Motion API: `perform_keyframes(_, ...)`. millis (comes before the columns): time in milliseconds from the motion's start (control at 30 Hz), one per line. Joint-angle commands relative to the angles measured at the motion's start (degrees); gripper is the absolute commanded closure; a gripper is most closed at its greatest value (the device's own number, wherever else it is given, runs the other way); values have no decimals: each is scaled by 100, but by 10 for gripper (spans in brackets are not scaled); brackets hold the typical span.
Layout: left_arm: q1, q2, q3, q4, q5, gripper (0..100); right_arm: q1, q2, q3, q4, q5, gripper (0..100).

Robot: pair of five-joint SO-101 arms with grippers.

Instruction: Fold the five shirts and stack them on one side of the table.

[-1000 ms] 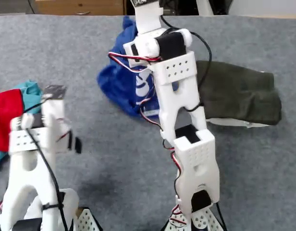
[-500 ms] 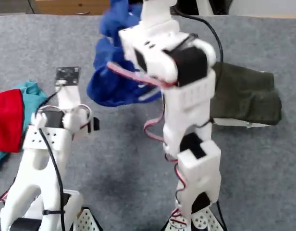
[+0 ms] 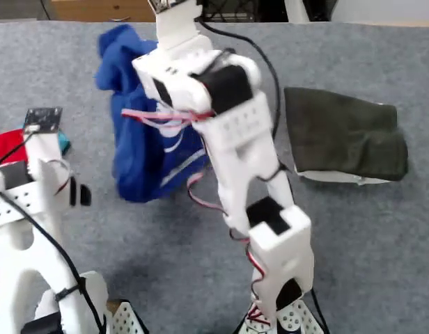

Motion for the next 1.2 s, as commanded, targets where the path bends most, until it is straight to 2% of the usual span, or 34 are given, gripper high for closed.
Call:
perform_keyframes(0, -426, -132, 189, 9, -695, 782, 404, 418, 444, -624, -9, 983)
perform_keyframes(133, -497, -132, 338, 35, -1011, 782, 765, 1174, 637, -387, 255, 983)
perform_keyframes(300, 567, -123, 620, 35, -985, 781, 1020, 1947, 470, 167, 949, 983)
perform_keyframes(400, 1420, -114, 576, -35, -167, 781, 1433, 2440, 356, -185, 976, 983)
perform_keyframes(500, 2193, -79, 514, -519, 905, 749, 1873, 2949, 189, -800, 967, 983)
perform_keyframes(600, 2765, -62, 655, -1380, 1749, 734, 2163, 3371, -180, -1336, 967, 983)
perform_keyframes(733, 3345, 97, 1051, -2787, 2479, 733, 2374, 3899, -743, -1749, 967, 983)
perform_keyframes(867, 3741, 844, 936, -3569, 3358, 733, 2505, 4462, -1376, -1811, 958, 983)
perform_keyframes(967, 3811, 1749, 356, -3745, 3974, 733, 2593, 4963, -1947, -1837, 958, 983)
perform_keyframes(1167, 4453, 3358, -1182, -3191, 4255, 733, 2708, 5798, -3222, -1829, 519, 983)
